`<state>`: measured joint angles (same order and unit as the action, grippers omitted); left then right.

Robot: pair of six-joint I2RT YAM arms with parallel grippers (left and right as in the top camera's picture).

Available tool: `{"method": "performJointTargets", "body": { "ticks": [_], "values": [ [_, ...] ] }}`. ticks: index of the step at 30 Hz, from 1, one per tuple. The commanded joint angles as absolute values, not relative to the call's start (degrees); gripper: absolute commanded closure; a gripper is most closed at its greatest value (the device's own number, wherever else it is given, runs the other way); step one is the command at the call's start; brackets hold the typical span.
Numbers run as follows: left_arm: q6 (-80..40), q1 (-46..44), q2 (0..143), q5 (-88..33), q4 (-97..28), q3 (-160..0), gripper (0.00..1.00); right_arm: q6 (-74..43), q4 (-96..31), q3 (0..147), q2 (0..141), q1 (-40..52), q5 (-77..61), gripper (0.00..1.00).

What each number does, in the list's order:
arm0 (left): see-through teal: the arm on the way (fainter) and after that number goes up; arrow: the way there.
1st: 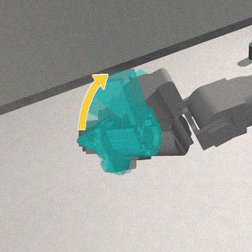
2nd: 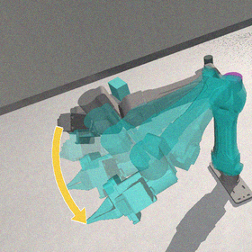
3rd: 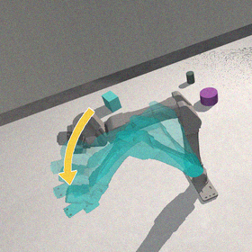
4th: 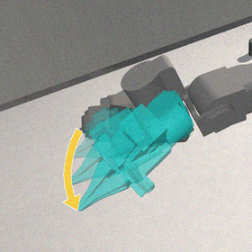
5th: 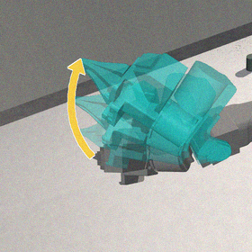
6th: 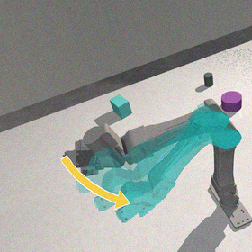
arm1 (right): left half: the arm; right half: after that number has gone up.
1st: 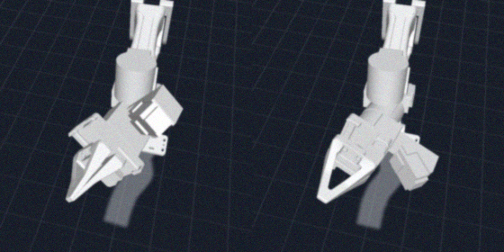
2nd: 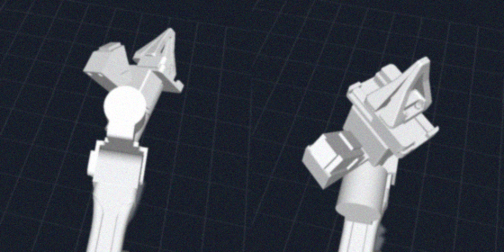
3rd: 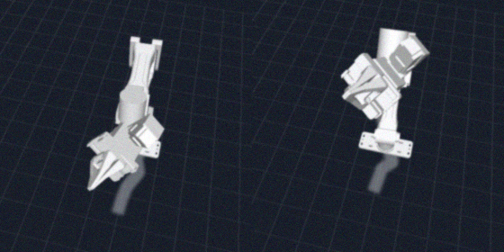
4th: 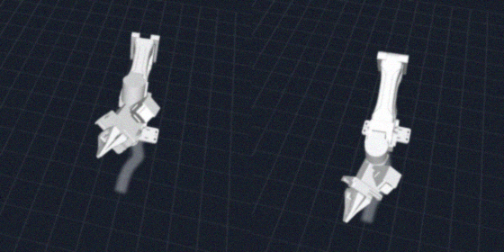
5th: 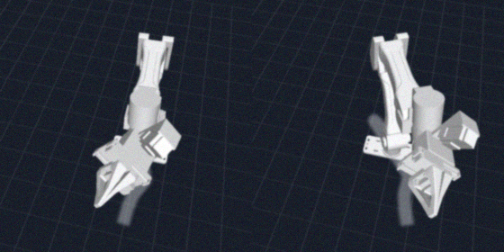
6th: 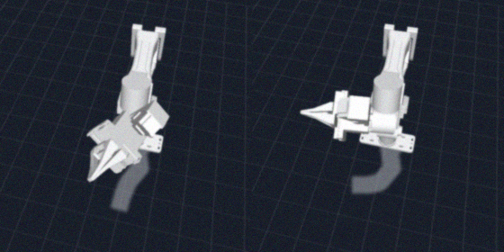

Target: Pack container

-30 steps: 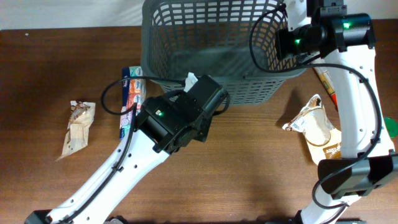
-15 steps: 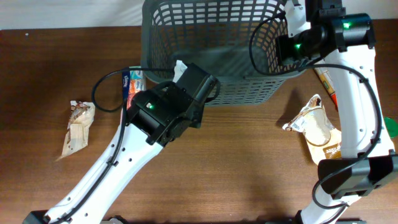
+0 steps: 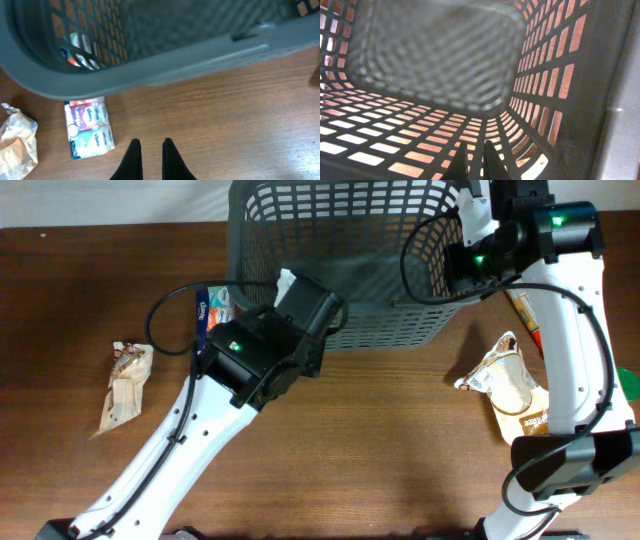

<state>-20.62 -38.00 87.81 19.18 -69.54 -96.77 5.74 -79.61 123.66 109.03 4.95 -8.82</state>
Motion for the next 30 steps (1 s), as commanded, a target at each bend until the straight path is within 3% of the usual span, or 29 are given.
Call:
{"method": "performJointTargets", "body": {
  "ticks": [1,30],
  "values": [
    [-19.57,-36.56,87.77,20.18,-69.32,-97.38,0.98,5.08,-80.20,124.36,109.47,5.30,-8.10,0.96],
    [-17.02,-34.44,87.81,20.12,-66.83,-97.38,0.98,5.06,-82.13,124.36,109.47,8.01,-8.08,0.96]
  ]
}}
